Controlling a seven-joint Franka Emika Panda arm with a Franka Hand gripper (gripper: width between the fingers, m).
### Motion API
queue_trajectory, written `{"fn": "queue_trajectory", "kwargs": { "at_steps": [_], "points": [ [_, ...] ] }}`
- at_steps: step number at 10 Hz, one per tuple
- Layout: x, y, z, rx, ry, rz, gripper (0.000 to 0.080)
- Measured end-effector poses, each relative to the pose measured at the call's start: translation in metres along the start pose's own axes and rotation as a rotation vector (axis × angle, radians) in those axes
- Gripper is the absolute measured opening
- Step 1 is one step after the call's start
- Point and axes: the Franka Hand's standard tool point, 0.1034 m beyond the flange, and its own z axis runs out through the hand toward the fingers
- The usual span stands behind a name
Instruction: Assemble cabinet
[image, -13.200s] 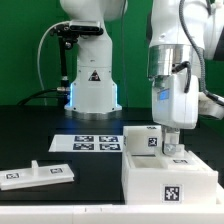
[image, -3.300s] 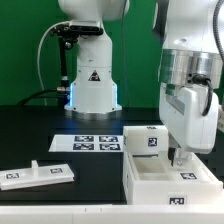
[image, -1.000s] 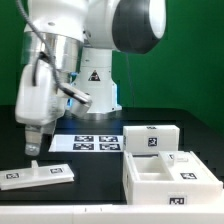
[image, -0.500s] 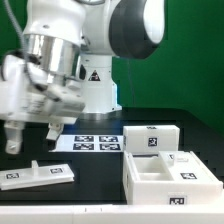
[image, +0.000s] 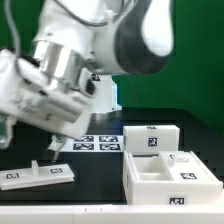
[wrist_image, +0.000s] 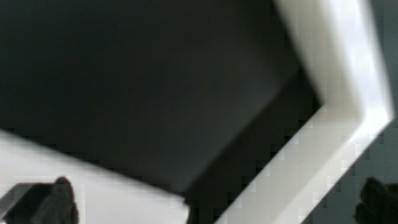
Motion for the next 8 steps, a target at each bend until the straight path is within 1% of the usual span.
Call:
{"fn": "queue_trajectory", "kwargs": {
  "at_steps": [1, 2, 4, 5, 6, 7, 8],
  "points": [
    [-0.001, 0.003, 0.000, -0.003, -0.002, -0.006, 0.0796],
    [0.005, 0.001, 0.002, -0.001, 0.006, -0.021, 0.0796],
    [0.009, 0.000, 0.003, 0.001, 0.014, -0.049, 0.0796],
    [0.010, -0.003, 0.002, 0.015, 0.019, -0.054, 0.0796],
    [0.002, -0.015, -0.007, 0.087, 0.029, -0.051, 0.0796],
    [-0.011, -0.018, -0.013, 0.125, 0.023, -0.053, 0.0796],
    [-0.022, -0.020, -0.018, 0.154, 0.016, -0.052, 0.0796]
  ]
}}
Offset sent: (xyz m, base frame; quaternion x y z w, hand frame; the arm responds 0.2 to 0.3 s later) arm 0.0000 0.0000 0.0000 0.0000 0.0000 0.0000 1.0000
